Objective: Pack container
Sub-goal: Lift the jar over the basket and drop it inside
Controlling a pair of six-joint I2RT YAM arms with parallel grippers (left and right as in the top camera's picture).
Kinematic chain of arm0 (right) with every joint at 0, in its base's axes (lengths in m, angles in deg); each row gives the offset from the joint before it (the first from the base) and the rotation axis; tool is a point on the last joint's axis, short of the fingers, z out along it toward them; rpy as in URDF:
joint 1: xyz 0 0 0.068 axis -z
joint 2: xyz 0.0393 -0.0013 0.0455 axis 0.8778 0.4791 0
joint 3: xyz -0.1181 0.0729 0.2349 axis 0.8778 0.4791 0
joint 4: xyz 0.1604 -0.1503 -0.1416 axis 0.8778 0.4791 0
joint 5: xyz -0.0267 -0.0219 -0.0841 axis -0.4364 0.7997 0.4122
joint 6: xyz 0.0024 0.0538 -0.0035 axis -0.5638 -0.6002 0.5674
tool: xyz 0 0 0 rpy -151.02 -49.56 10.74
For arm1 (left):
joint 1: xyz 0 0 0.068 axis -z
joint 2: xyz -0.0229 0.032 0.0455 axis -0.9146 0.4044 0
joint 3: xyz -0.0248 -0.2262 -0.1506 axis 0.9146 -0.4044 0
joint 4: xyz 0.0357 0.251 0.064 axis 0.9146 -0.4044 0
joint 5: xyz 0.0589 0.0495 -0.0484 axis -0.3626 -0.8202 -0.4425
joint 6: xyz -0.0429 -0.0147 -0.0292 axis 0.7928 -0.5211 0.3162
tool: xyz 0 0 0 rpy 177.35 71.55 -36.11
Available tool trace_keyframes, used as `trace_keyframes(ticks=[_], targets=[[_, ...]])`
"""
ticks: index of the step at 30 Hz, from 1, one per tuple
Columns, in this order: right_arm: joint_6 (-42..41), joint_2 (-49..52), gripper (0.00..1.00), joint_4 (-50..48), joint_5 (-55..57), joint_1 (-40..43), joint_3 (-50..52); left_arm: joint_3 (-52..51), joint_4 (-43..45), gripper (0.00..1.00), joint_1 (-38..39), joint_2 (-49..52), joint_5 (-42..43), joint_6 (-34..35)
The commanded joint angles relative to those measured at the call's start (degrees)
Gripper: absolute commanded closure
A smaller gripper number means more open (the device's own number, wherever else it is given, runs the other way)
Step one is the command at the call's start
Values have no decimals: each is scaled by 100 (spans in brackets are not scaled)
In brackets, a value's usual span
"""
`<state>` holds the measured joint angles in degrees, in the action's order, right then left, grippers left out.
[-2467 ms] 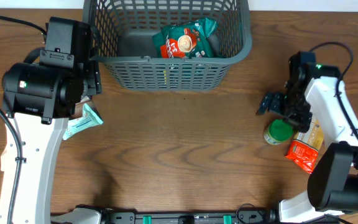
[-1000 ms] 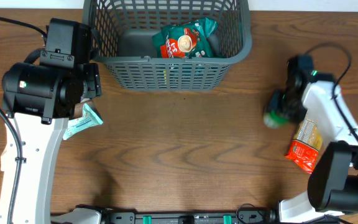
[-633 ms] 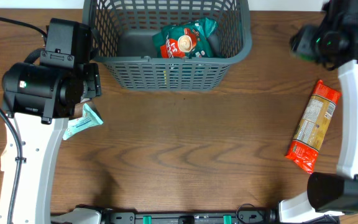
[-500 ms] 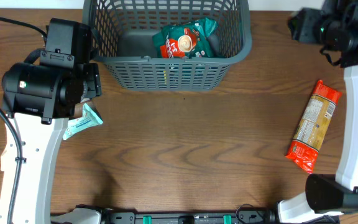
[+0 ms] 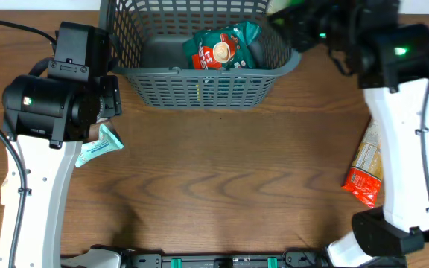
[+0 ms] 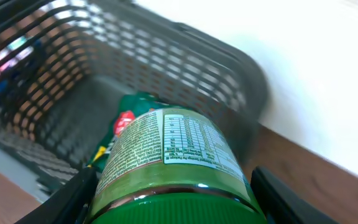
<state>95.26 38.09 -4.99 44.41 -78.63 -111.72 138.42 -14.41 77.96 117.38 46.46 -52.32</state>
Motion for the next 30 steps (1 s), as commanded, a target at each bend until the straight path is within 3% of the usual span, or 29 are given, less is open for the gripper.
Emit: trace_keyframes(ticks=[1,17,27,29,30], targets=[[625,313,99,-48,-90,-247,-129,20,-17,16,-28,-26,-26,26],[905,1989,99,398,-70,-286,-127,20,-17,16,-28,-26,-7,26],[907,2286,99,518,-68,-286,-120,20,-17,16,-28,-26,-7,26],[907,2284,81,518,-66,-286,-120,20,-17,16,-28,-26,-7,26],[907,2284,65,520,-61,-286,-120,20,-17,16,-28,-26,-4,26]])
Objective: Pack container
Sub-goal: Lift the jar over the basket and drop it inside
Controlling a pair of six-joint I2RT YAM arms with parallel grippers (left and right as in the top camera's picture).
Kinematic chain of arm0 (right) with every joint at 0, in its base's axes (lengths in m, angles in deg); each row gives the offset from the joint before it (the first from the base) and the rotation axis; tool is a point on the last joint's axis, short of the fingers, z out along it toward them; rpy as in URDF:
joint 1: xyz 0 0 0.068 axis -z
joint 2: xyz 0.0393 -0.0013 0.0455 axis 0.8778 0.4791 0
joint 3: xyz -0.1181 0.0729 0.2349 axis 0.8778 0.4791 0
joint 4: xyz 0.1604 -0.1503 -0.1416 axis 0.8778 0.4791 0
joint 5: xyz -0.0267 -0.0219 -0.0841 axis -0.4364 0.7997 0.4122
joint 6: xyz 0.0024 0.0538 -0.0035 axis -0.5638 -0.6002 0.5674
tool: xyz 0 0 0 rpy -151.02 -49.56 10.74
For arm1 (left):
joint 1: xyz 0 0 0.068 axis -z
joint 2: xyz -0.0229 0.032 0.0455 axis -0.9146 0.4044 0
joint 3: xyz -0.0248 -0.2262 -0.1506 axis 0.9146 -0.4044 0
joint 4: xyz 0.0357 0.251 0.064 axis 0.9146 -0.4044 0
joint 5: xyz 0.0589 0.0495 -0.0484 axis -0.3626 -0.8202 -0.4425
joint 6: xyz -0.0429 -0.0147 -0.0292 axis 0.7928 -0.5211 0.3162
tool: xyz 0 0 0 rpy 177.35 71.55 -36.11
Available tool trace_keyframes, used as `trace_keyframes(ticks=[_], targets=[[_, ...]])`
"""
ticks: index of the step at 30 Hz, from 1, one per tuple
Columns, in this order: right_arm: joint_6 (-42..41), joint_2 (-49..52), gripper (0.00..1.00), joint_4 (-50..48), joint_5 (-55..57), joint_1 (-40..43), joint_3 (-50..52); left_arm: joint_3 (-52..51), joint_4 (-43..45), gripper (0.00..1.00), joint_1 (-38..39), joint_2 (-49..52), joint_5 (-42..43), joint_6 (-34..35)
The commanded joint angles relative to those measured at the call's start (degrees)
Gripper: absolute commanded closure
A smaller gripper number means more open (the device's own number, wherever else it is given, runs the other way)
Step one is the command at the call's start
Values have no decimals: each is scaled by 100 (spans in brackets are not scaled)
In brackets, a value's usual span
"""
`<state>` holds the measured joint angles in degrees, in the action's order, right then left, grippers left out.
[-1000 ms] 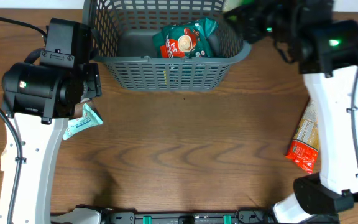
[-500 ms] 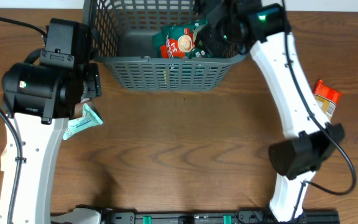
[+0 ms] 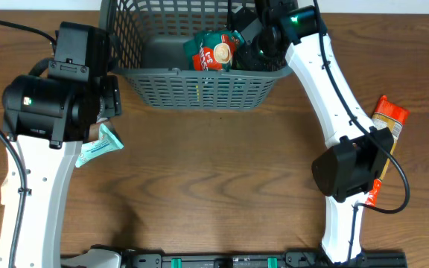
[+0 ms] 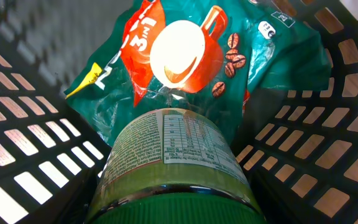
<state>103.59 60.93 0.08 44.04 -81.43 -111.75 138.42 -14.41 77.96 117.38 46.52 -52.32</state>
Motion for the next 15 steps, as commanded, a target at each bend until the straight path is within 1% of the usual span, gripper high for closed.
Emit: trace_keyframes(ticks=[1,2,3,4,5,7,11,15], targets=[[74,0,62,13,-4,-7,-118,20,-15,16,-28,-26,-11,26],[74,0,57,13,17,-7,-118,20,-15,16,-28,-26,-13,26],[74,0,43,9,39,-7,-118,20,-17,16,-28,-26,-13,28],[74,0,34,7,59,-7,-118,20,-17,16,-28,-26,-13,26],[74,0,30,7,81,-4,-118,20,-17,16,-28,-26,-13,26],[74,0,9,7,127,0,-118,20,-20,16,-28,-26,-13,26],[72,-2,2,2,122,35,-127,20,-20,16,-28,-26,-11,26],[-83,-2,1,4,122,74,-302,20,-17,16,-28,-26,-13,26]])
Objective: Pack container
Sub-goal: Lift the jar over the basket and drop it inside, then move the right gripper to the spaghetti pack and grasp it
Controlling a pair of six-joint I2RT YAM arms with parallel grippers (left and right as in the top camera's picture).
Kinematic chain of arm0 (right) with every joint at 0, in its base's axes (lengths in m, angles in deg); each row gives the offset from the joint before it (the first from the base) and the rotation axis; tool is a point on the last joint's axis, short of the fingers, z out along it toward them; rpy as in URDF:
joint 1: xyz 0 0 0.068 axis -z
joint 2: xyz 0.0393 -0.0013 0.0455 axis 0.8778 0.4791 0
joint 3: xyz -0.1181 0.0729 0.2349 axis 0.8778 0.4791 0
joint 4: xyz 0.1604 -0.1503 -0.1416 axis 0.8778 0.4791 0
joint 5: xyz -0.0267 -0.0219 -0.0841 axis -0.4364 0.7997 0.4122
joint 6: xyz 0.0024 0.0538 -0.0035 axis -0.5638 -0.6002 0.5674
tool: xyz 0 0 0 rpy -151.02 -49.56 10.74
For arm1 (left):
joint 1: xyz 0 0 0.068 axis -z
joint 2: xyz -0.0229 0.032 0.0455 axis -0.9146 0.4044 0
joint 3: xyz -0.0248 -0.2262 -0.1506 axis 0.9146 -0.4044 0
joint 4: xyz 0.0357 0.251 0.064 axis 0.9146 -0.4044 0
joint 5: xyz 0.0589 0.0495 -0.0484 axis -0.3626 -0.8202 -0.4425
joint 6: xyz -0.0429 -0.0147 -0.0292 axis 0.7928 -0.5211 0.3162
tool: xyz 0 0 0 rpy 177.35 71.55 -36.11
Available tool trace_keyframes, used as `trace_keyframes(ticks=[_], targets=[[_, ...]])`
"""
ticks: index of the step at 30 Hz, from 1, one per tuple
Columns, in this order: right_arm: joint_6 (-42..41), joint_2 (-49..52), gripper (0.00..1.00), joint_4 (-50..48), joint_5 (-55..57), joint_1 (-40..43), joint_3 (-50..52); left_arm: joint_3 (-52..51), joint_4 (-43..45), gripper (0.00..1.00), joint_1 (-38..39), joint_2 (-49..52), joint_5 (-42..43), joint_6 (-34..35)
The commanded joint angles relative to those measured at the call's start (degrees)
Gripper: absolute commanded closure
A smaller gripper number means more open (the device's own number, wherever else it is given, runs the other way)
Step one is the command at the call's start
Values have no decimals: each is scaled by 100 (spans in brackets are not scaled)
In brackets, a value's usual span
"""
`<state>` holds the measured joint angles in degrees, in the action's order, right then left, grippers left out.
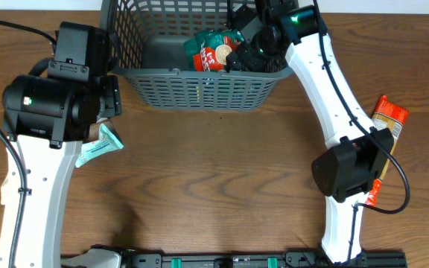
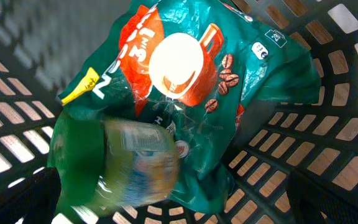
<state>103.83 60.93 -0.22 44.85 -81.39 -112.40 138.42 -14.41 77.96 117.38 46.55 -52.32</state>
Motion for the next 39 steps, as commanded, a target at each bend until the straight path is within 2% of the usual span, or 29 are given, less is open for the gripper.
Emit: trace_keyframes(ticks=[1,5,10,14,19,22,26,30,39], targets=[[-157,-2,1,57,39,70,-372,20,-17,16,-28,-26,-15,26],[-378,-4,1,267,153,70,-1290,20,-15,16,-28,-26,-15,26],[-1504,-20,1,651,717,267,-2865,20,-15,16,-28,-26,-15,26],[-2579,-98,1,1300,1340,848,-3939,20,-17,16,-28,-26,-15,26],[-3615,-260,1,2417,1652,1902,-4417,20,-13,16,-28,-26,-15,26],[-4011,-348,1,3110,1661,2643,-4417,20,-11,16,-28,-26,-15,26],[-3875,-466,1,3112,826,3563,-4223,20,44,16,-28,-26,-15,24],[-3805,-728,1,3112,623,4138,-3768,20,46,16,-28,-26,-15,24],[-3482,-2094,1,3110,846,5064,-822,20,87,16,-28,-26,-15,26]])
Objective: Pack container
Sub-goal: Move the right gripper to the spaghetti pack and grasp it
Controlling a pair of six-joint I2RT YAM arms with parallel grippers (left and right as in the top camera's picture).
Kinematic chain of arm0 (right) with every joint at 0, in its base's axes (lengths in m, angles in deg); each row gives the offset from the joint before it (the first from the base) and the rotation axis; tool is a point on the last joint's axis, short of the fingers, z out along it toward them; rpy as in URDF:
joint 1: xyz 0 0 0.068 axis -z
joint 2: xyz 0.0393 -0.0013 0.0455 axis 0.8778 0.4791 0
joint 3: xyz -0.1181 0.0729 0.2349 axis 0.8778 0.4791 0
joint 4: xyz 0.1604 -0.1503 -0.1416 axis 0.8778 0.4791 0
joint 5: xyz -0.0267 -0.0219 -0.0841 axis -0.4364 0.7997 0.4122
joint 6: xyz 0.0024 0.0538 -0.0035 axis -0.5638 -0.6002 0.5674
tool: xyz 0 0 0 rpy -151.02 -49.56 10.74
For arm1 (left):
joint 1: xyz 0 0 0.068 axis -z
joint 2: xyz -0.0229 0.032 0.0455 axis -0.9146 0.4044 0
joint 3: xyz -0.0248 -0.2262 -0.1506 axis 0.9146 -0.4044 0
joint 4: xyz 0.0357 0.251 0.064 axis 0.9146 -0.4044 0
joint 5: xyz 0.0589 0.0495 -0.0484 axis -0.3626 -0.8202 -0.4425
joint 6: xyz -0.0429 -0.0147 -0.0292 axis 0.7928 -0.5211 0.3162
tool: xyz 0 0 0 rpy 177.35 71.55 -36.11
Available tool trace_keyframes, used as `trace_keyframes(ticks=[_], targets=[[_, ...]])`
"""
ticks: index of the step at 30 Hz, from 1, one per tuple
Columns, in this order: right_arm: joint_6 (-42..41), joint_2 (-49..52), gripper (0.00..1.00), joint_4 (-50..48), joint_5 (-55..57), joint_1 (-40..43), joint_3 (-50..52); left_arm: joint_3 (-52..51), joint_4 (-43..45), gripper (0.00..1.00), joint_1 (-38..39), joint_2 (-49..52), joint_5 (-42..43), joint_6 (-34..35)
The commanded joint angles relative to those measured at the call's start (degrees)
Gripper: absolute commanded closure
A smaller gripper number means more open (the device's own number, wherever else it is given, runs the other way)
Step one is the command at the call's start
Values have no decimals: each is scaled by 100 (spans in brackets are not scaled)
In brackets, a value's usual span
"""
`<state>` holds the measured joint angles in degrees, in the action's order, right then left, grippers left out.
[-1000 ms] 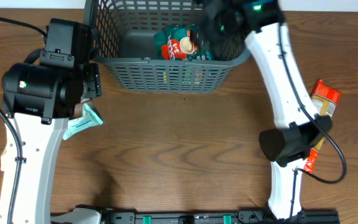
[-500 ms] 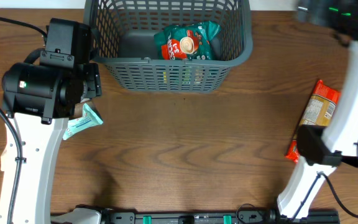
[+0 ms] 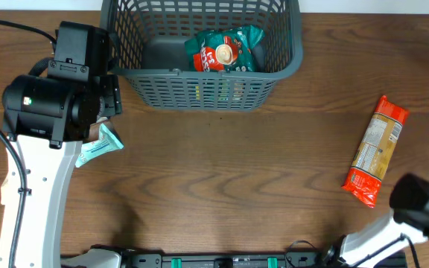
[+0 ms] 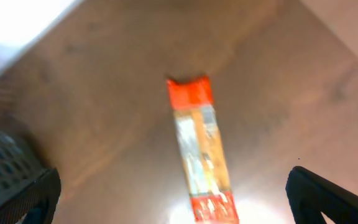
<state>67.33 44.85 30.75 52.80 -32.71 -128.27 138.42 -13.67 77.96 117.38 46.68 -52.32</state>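
The grey basket [image 3: 203, 85] stands at the table's far middle and holds a green and red coffee packet [image 3: 222, 50]. A faint green patch [image 3: 232, 89], perhaps the jar, shows through the basket's front wall. An orange and red pasta packet [image 3: 376, 149] [image 4: 199, 155] lies on the wood at the right. My right gripper [image 4: 173, 186] hangs open and empty high above that packet; only a dark bit of it shows in the overhead view. My left arm [image 3: 51, 112] stays at the left over a teal packet [image 3: 99, 145], with its fingers hidden.
A corner of the basket [image 4: 2, 162] shows at the left of the right wrist view. The right arm's base [image 3: 423, 202] sits at the near right. White wall lies behind the table's far edge.
My right gripper was open inside the basket with the green jar loose on the coffee packet. Now it is out of the basket, over the pasta packet at the right. The left arm is unchanged.
My right gripper first held the green-lidded jar at the basket's right rim. Then it held the jar inside the basket over the coffee packet. Then the jaws stood open with the jar lying loose there. Now the empty gripper is above the pasta packet.
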Motion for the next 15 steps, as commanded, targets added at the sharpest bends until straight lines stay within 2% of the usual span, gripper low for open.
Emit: trace_keyframes(ticks=[1,7,10,15], targets=[[186,-610,1,13,120,238,1036,20,22,16,-28,-26,-28,26],[188,-1158,1,-271,455,476,2804,20,87,16,-28,-26,-26,31],[188,-1150,1,-835,452,476,3644,20,122,16,-28,-26,-26,31],[264,-1088,1,-2398,400,468,5237,20,122,16,-28,-26,-26,31]])
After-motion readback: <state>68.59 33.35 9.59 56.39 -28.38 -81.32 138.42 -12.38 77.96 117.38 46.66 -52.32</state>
